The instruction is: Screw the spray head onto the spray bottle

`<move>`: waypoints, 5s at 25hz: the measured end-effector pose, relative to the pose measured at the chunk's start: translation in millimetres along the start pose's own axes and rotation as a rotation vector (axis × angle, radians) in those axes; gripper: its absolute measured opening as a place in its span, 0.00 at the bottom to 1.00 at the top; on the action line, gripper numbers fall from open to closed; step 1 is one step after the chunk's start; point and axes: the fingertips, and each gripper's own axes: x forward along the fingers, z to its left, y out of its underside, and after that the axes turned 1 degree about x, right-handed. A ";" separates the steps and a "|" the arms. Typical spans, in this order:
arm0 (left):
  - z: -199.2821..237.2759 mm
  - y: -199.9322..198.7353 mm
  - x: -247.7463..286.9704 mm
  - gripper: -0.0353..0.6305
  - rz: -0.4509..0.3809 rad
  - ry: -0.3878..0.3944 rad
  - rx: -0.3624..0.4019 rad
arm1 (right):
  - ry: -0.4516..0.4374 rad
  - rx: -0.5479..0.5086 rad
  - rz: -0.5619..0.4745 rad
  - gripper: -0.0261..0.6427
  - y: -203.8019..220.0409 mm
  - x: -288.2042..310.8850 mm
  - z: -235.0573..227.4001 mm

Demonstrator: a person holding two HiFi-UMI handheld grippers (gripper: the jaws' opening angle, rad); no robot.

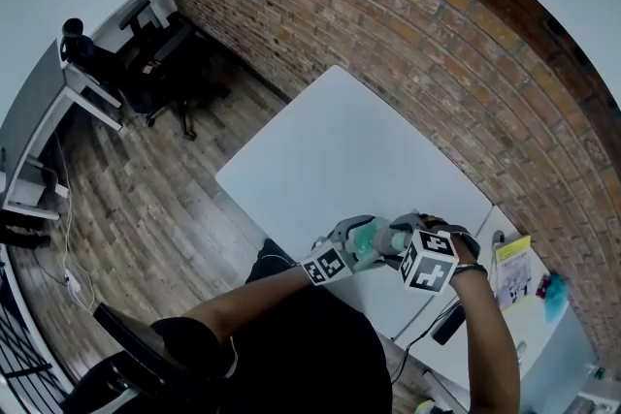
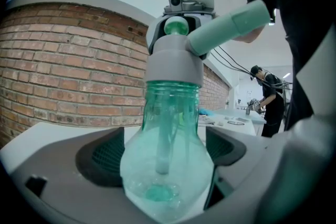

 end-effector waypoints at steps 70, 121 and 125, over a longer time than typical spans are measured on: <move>-0.4 1.8 1.3 0.77 -0.007 -0.027 -0.017 | 0.157 0.423 -0.165 0.43 3.6 -3.7 -3.0; 0.7 3.2 -0.1 0.77 -0.005 -0.014 -0.011 | 0.033 0.287 -0.217 0.44 -2.3 -32.7 2.0; 0.9 2.9 -1.3 0.77 -0.011 -0.022 -0.013 | -0.018 -0.041 -0.053 0.44 4.6 -28.0 12.4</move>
